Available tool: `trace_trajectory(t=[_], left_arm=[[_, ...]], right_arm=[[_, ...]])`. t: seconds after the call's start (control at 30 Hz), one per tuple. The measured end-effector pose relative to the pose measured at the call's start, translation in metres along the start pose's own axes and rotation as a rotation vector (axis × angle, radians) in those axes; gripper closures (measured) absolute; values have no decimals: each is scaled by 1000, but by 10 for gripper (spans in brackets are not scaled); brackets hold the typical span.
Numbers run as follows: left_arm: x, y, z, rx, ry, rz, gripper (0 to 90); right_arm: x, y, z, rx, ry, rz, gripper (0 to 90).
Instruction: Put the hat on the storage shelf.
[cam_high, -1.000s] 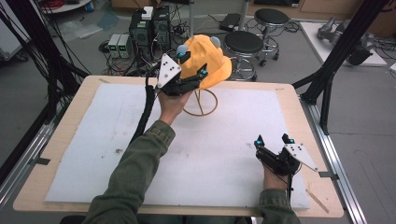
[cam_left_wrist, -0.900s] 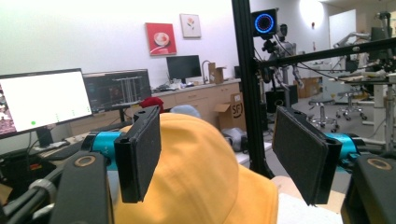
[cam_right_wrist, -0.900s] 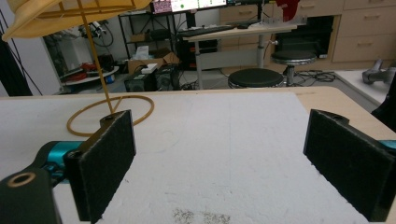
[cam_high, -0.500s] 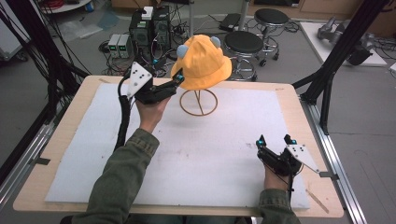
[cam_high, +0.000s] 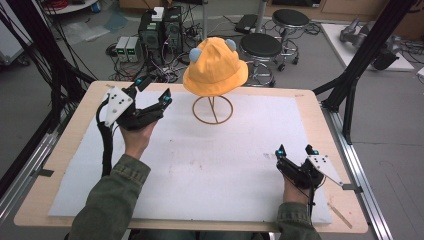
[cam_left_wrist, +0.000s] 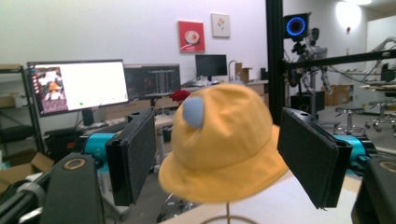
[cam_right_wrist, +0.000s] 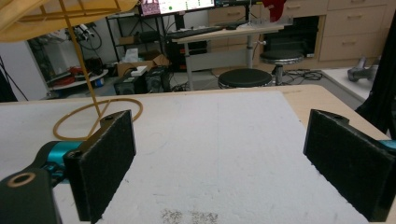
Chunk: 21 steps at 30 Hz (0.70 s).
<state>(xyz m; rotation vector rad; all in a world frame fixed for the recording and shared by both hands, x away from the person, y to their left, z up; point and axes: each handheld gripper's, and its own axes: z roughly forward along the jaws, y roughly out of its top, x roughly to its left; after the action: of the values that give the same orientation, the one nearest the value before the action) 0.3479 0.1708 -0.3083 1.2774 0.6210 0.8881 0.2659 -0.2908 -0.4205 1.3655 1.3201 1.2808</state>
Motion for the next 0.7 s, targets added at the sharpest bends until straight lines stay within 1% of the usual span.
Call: trace_trajectory(t=[0.03, 0.1, 0.13, 0.27, 0.37, 0.43, 0.47, 0.6, 0.7], left_arm=[[3, -3, -6, 7, 3, -19, 285], [8, -8, -14, 3, 10, -59, 282], [10, -9, -19, 3, 13, -69, 281], [13, -16, -35, 4, 39, -67, 278], [15, -21, -45, 25, 56, -43, 274], [17, -24, -52, 38, 70, -35, 269], [18, -25, -54, 42, 74, -36, 269], [24, -30, -66, 58, 112, -68, 264], [27, -33, -74, 66, 144, -58, 261]], right_arm=[[0, 0, 0, 2, -5, -3, 80], [0, 0, 0, 2, -11, -9, 80], [0, 0, 0, 0, -13, -10, 80], [1, 0, 0, 7, -17, -6, 80], [1, -1, 0, 8, -17, -14, 80], [1, -1, 0, 10, -19, -13, 80], [1, -1, 0, 11, -20, -11, 80], [1, -2, 1, 15, -23, -20, 80], [1, -3, 2, 24, -26, -30, 80]])
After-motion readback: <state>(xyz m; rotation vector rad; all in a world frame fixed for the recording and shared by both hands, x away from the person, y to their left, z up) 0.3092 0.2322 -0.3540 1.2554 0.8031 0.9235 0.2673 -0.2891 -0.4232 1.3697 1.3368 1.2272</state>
